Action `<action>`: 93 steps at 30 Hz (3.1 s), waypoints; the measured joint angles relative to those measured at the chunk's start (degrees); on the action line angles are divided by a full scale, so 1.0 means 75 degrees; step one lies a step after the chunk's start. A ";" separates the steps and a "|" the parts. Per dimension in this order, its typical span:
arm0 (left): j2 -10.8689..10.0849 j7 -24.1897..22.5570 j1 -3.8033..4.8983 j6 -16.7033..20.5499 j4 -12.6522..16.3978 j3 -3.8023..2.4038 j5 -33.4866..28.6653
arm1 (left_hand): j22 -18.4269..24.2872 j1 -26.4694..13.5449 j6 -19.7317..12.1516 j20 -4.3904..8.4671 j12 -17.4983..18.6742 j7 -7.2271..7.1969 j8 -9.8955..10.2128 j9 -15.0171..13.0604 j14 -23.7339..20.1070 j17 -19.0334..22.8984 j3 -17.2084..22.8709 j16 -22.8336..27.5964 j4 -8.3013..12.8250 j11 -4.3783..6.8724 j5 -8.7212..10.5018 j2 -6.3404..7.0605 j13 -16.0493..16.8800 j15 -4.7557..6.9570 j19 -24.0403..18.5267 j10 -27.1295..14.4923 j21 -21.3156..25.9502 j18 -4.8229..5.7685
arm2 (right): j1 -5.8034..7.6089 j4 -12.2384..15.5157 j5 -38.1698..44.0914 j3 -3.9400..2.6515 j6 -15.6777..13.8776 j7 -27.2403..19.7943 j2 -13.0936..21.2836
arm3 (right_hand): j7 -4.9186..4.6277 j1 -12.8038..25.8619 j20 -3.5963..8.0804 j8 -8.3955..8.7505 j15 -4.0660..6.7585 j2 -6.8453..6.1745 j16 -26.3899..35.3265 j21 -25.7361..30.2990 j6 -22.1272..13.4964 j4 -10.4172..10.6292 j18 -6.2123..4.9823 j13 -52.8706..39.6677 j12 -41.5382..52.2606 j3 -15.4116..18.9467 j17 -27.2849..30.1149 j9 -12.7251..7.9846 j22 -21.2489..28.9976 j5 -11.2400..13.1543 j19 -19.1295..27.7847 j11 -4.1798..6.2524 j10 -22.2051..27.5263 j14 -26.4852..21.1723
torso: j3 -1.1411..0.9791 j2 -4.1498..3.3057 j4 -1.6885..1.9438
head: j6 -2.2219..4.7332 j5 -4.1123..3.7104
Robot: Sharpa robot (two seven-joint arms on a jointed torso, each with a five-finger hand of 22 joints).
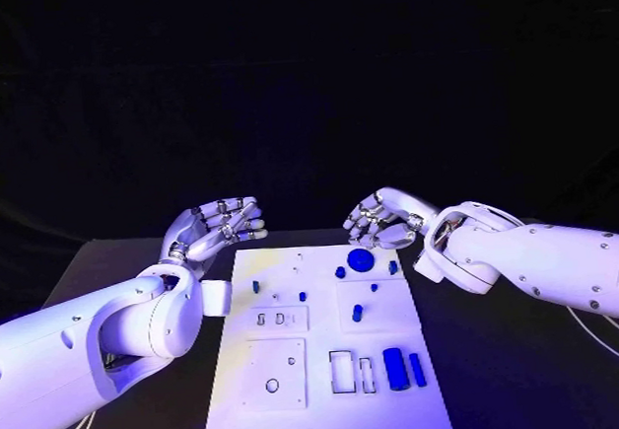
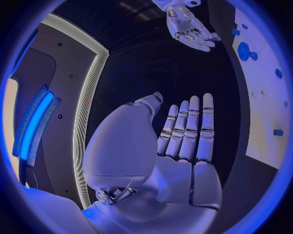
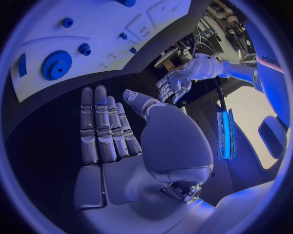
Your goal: Assemble the parts on the task board
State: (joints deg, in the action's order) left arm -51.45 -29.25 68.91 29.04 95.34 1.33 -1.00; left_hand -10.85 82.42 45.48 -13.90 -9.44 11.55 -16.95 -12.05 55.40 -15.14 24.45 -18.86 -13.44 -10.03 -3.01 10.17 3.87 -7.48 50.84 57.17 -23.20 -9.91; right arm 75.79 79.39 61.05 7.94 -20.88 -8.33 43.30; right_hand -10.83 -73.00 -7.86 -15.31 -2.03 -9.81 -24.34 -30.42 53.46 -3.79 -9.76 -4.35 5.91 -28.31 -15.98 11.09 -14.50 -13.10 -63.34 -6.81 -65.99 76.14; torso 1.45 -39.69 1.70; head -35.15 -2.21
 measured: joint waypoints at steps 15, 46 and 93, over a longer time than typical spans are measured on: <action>-0.0212 0.0190 0.0130 -0.0213 0.0521 -0.0047 0.0062 | -0.0033 -0.0095 0.0000 0.0037 0.0083 0.0000 0.0000 0.0001 0.0000 -0.0048 -0.0023 0.0000 -0.0023 -0.0001 0.0000 0.0095 0.0001 0.0000 0.0037 -0.0001 -0.0063 0.0002 | 0.0078 0.0149 0.3132 -0.0006 0.0542 0.1192 -0.0208 | 0.0131 0.0131 0.0199 0.0049 0.0187 -0.0313 -0.2282 -0.2647 -0.0062 0.0486 0.0000 -0.0391 -0.0063 0.0183 -0.2205 0.0119 -0.2502 0.0005 -0.0712 0.0116 0.0243 0.0832 | 0.0071 -0.0387 0.0154 | 0.0030 -0.0168; -0.0282 0.0361 0.0145 -0.0343 0.0554 -0.0050 0.0081 | -0.0057 -0.0175 -0.0001 0.0038 0.0150 0.0000 0.0027 0.0018 0.0000 -0.0084 -0.0055 0.0001 -0.0054 -0.0001 0.0000 0.0175 0.0001 0.0000 0.0091 -0.0001 -0.0129 0.0017 | -0.0084 -0.0146 0.4486 -0.0003 0.1172 0.1733 -0.0533 | 0.0128 -0.0184 0.0109 -0.0028 0.0123 -0.0203 -0.5877 -0.5964 0.0085 0.0817 0.0600 -0.0679 0.0201 -0.0227 -0.5799 0.0363 -0.6886 0.0158 -0.1851 0.0126 0.0437 0.0986 | 0.0103 -0.0588 0.0267 | -0.0018 -0.0194; -0.0323 0.0430 0.0154 -0.0429 0.0582 -0.0051 0.0085 | -0.0068 -0.0206 -0.0001 0.0064 0.0212 0.0000 0.0027 0.0023 -0.0001 -0.0103 -0.0075 0.0001 -0.0074 -0.0002 0.0001 0.0143 0.0002 -0.0001 0.0117 -0.0002 -0.0154 0.0022 | -0.0019 -0.1096 0.4321 -0.0082 -0.0616 0.2081 -0.1678 | 0.0408 -0.0309 0.0268 -0.0445 0.0261 0.0132 -0.6894 -0.6993 0.0565 0.0822 0.0834 -0.0778 0.0417 -0.0771 -0.6882 0.0696 -0.8058 0.0534 -0.2554 0.0360 -0.0308 0.1066 | 0.0124 -0.0687 0.0314 | 0.0070 -0.0219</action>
State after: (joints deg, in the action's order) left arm -53.87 -26.03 70.06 25.82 99.71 0.95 -0.36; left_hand -11.36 80.88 45.48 -13.42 -7.85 11.55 -16.75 -11.88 55.39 -15.91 23.88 -18.85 -13.99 -10.04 -3.00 11.25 3.88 -7.48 51.71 57.16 -24.35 -9.74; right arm 75.65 71.17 93.45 7.32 -25.50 7.28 30.71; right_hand -7.77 -75.33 -5.85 -18.65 -0.08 -8.82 -76.05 -82.87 57.70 2.37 -3.50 -10.19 9.04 -34.08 -67.59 16.31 -74.93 -9.10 -82.49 -4.11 -68.30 84.13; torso 2.38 -44.85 4.06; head -34.63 -3.85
